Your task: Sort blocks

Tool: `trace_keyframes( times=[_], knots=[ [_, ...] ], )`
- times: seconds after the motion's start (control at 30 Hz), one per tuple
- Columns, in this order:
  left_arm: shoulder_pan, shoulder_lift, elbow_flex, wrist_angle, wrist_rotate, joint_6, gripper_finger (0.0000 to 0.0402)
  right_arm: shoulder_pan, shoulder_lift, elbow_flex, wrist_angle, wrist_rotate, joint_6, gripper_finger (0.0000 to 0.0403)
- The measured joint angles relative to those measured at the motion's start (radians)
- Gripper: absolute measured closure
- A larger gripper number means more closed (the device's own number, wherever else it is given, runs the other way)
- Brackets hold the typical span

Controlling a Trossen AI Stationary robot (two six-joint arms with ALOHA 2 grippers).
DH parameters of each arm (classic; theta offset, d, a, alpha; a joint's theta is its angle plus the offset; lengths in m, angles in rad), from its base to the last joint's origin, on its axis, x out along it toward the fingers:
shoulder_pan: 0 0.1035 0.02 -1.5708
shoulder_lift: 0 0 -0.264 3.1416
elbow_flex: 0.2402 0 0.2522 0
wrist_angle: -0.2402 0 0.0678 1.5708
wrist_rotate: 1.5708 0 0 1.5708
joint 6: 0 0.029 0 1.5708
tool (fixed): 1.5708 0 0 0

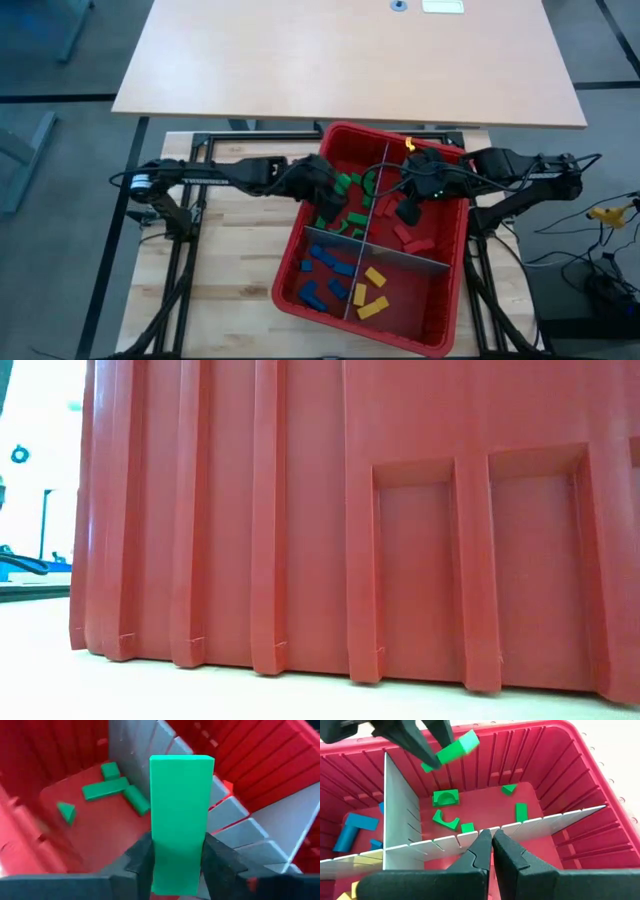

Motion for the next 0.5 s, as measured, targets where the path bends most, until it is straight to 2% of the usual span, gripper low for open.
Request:
trace_keyframes(
  times=[0.07,0.2,0.3,0.4,0.5],
  knots=[
    [0.000,0.020,0.037,-0.007,0.009,0.025,0.0231,0.000,0.000,0.000,0.000,-0.003,0.000,0.0403],
    [0.002,0.041,0.083,-0.030,0.011,0.054,0.0105,0.000,0.000,0.000,0.000,-0.003,-0.001,0.0403],
    [0.012,0.041,0.090,-0.038,0.012,0.055,0.0045,0.000,0.000,0.000,0.000,-0.003,-0.004,0.0403],
    [0.020,0.039,0.090,-0.082,-0.007,0.049,0.0032,0.000,0.000,0.000,0.000,-0.003,-0.010,0.0403],
    [0.025,0.039,0.090,-0.147,-0.051,0.049,0.0061,0.000,0.000,0.000,0.000,-0.003,-0.010,0.0403]
  ],
)
